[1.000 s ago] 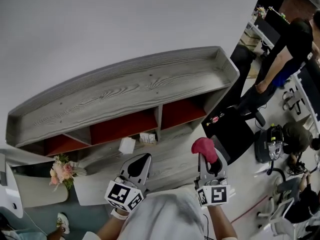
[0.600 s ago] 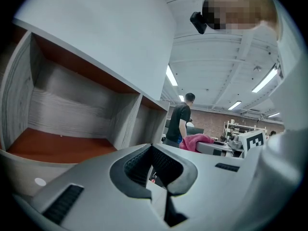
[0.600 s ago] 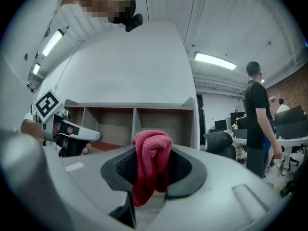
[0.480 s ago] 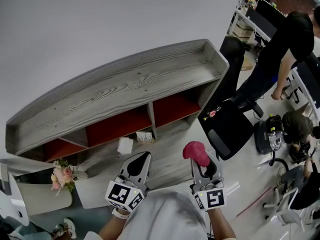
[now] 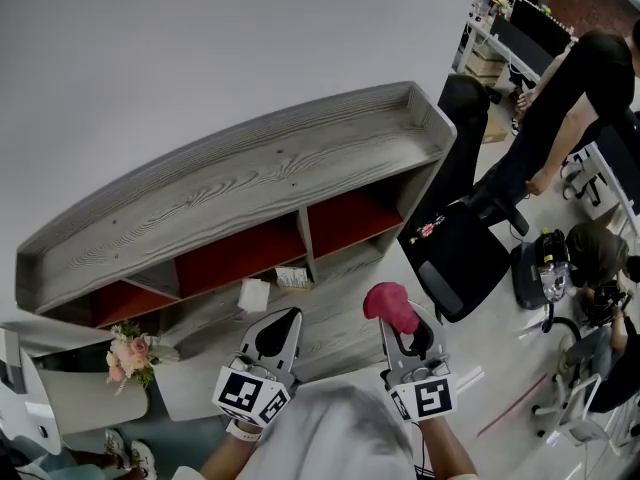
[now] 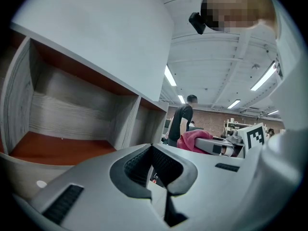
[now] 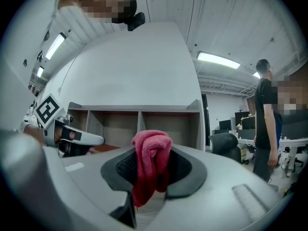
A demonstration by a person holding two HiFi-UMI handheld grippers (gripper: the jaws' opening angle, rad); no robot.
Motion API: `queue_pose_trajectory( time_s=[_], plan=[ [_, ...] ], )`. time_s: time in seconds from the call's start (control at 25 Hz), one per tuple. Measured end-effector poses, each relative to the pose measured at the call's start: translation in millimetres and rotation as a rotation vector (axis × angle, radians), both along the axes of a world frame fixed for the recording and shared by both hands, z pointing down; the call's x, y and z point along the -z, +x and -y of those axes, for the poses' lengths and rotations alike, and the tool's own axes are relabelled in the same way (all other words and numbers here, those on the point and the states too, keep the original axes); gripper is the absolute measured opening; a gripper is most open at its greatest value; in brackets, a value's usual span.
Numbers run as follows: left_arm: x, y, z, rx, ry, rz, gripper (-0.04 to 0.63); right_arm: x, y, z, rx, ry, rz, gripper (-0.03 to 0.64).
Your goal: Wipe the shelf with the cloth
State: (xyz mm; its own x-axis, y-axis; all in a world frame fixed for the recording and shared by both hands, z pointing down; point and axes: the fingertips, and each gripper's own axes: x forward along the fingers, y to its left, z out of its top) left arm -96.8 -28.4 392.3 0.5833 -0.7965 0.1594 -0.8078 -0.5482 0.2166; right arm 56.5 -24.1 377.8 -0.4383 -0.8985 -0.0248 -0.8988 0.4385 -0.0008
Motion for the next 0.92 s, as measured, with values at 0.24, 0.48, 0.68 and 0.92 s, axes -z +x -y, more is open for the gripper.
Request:
queue_pose_trajectory(
  time_s=[0.24,0.48,0.68,0.92],
  plan=[
    [0.5,-1.6,-0.1,0.002,0.003,-0.003,0.006,0.6,-0.7,2.1,0.000,-0.011,0.015,0.129],
    [-0.2,-2.6,-1.7,0.005,0.002,-0.004,0.006,-1.0,-1.9,3.4,0.000,-0.019,0.022,0.129],
    [-1.2,-0.5,-3.9,0.001,-0.001,-0.004,0.006,-0.3,-2.6,2.5,0.002,-0.014,0.019,0.129],
    [-4.0,0.0,-5.6,-0.006,-0.004,-0.003,0.006,-4.8,-2.8,1.1,0.004,-0.026,0.016,0.129]
  ],
)
